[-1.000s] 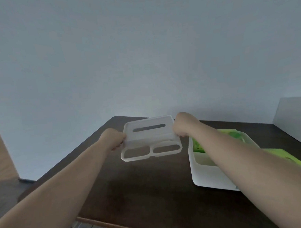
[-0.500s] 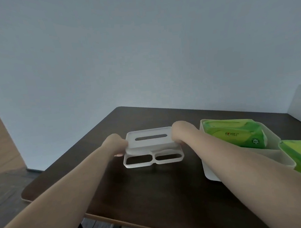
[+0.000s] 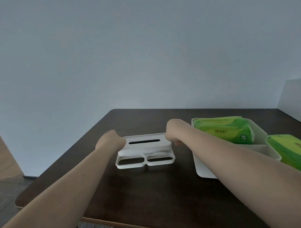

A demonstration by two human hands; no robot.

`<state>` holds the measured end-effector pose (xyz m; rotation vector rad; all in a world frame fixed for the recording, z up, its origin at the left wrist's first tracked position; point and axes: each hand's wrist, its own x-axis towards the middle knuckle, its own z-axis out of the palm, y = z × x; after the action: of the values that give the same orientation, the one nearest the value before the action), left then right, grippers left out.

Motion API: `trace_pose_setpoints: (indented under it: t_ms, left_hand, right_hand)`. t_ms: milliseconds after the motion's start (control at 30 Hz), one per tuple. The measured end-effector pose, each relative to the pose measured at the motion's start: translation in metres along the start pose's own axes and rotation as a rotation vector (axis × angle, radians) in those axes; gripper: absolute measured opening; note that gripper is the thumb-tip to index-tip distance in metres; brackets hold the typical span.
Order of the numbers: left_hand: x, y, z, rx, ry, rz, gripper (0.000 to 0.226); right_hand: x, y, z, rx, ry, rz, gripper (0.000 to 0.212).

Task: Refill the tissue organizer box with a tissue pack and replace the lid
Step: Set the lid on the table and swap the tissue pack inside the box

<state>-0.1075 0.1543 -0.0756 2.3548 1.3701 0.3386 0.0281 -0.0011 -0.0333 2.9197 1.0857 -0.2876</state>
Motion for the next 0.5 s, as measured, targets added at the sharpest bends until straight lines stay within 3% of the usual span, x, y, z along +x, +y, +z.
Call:
trace_pose_setpoints:
  t_ms: [133,400,500]
  left_hand:
    - [-0.016,0.02,-0.01,0.035,0.015,0.066,0.018]
    - [-0.059,0.082,-0.016,-0.061,-0.003,0.25,0.012]
    - [-0.074,0.111,-0.009,-0.152,-0.053,0.296,0.011]
  right_hand:
    - [-0.016,0.008,-0.008,0.063,0.062,-0.045,0.034]
    - [-0.047,0.057,-0.038,0.305,0.386,-0.096,0.032]
    - [-0.056,0.092,-0.045,0.372,0.466,-0.041,0.019]
